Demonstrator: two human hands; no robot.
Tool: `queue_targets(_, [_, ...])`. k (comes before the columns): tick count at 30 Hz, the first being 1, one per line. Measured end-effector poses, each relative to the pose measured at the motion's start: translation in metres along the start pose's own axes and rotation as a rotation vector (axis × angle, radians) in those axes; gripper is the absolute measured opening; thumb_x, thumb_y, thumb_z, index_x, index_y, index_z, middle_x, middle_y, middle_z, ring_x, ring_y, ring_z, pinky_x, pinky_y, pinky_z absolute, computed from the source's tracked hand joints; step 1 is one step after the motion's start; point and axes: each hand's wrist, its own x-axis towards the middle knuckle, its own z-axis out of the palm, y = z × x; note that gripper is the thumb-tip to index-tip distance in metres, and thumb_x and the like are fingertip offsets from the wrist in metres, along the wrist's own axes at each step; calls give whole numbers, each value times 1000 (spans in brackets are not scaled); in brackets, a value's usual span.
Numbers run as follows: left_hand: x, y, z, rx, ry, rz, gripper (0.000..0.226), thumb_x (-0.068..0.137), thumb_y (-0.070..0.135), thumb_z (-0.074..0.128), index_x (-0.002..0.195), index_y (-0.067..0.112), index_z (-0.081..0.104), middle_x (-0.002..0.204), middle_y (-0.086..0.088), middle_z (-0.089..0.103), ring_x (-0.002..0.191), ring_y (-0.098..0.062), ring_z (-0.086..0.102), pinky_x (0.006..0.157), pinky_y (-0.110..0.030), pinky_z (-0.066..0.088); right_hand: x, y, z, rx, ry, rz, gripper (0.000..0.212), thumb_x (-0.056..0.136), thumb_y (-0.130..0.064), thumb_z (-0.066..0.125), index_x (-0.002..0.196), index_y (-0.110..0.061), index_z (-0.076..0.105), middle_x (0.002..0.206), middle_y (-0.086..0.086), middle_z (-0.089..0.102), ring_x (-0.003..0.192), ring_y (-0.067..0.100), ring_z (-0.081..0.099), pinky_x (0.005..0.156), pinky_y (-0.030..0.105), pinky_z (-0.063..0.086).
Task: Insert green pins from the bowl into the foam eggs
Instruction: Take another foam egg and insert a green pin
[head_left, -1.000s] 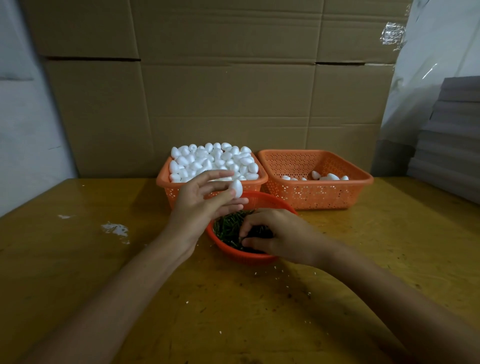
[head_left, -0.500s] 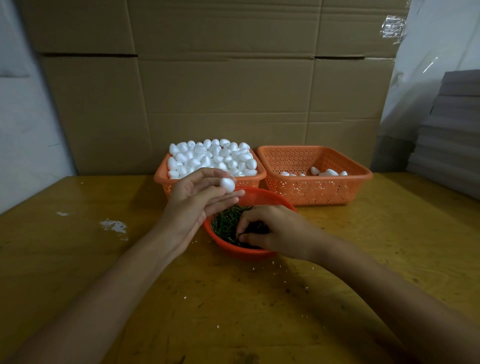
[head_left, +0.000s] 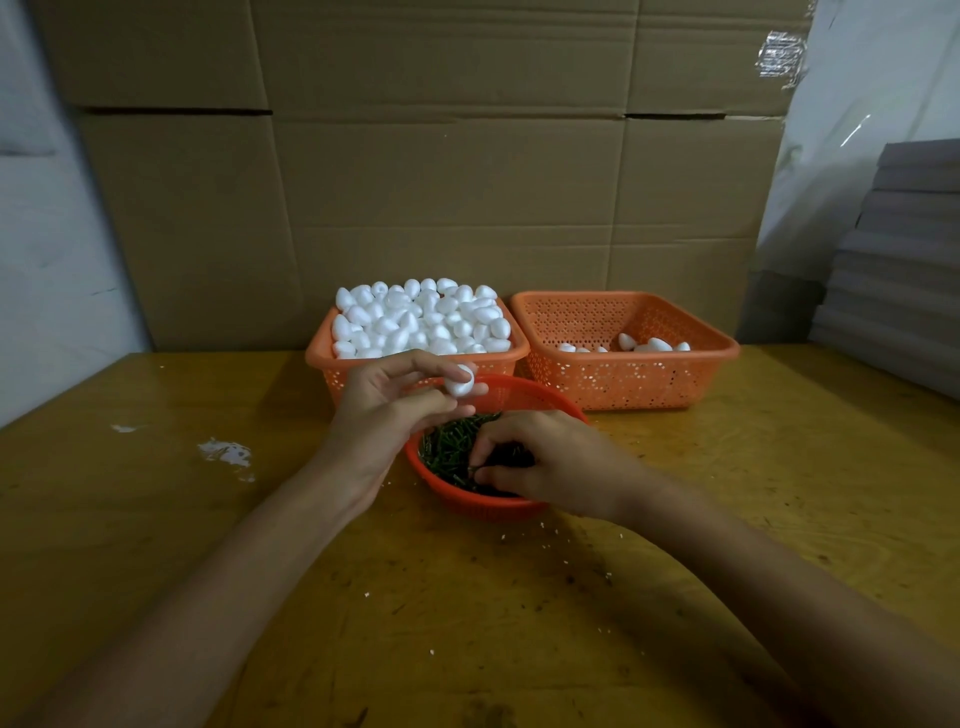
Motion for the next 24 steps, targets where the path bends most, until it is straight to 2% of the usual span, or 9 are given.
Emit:
queue_targets(12, [1,-2,-2,-20,8,-11,22,95,-11,62,107,5,73,111,-20,78,104,-37,77,77,-29,63,0,0,0,0,-3,-6,12,98,-28,70,108,-27,74,111,-13,71,107,8,64,92,43,53])
queue_targets(21, [2,-1,-2,-8,-18,-26,25,101,2,61,122,9,71,111,-21,77,99,-39,78,74,-29,63,1,1,1,-8,0,4,12,98,-30,69,109,-29,74,113,-13,71,108,9,63,92,45,53])
queue_targets(24, [3,0,-2,21,-47,-13,25,101,10,64,123,16,73,112,-18,77,97,-39,78,73,-31,63,0,1,1,-8,0,4,13,98,-30,69,109,-28,74,114,-13,71,110,9,63,93,44,52])
